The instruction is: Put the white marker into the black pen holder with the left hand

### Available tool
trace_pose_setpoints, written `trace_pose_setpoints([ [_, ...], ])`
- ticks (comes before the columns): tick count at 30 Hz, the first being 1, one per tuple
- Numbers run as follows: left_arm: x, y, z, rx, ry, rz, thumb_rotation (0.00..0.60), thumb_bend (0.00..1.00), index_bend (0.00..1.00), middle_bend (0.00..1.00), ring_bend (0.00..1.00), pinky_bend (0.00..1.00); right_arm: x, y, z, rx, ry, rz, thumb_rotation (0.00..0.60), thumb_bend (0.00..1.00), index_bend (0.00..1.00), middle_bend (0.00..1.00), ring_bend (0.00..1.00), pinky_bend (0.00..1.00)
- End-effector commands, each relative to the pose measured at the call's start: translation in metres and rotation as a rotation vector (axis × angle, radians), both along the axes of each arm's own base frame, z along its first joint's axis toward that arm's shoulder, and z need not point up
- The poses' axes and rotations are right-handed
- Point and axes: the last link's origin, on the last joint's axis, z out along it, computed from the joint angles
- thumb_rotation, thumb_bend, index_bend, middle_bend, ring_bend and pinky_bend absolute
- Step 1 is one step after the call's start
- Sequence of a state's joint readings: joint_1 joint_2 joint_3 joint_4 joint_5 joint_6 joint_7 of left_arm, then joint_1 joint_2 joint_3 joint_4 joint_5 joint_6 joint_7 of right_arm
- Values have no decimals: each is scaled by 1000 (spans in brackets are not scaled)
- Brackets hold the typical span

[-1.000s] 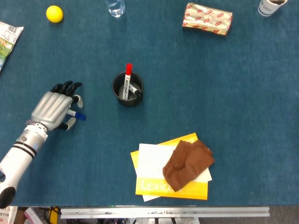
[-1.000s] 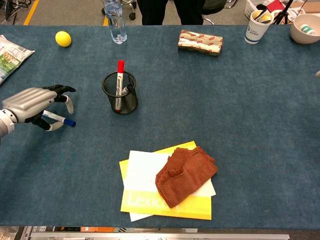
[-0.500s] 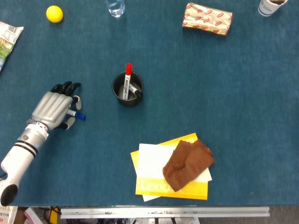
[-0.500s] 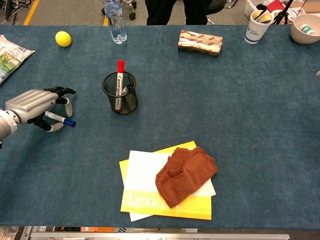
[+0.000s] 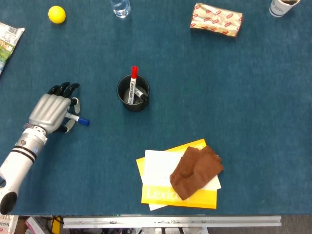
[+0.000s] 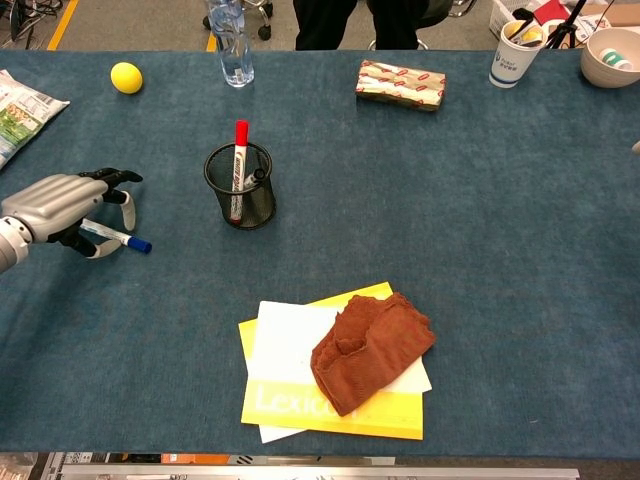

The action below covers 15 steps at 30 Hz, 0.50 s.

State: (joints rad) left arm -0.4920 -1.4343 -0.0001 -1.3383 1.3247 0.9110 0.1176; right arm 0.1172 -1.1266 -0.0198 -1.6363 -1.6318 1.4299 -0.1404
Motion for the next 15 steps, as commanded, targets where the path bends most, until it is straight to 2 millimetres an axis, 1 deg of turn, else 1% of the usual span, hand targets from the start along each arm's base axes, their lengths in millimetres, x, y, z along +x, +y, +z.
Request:
trace_pose_setpoints([
  [1,-1,0,0,-2,3,1,600,342,483,59,4,121,0,0,0,-1,0,1,600,0,299,324,201,262],
  [6,-3,-1,0,-6,15,4,600,342,497,60,4,121,0,0,0,-2,-1,1,600,0,299,324,201,262],
  [15,-4,-2,-1,-16,22,4,600,342,473,60,4,121,0,0,1,-3,-2,2,600,0,299,324,202,261],
])
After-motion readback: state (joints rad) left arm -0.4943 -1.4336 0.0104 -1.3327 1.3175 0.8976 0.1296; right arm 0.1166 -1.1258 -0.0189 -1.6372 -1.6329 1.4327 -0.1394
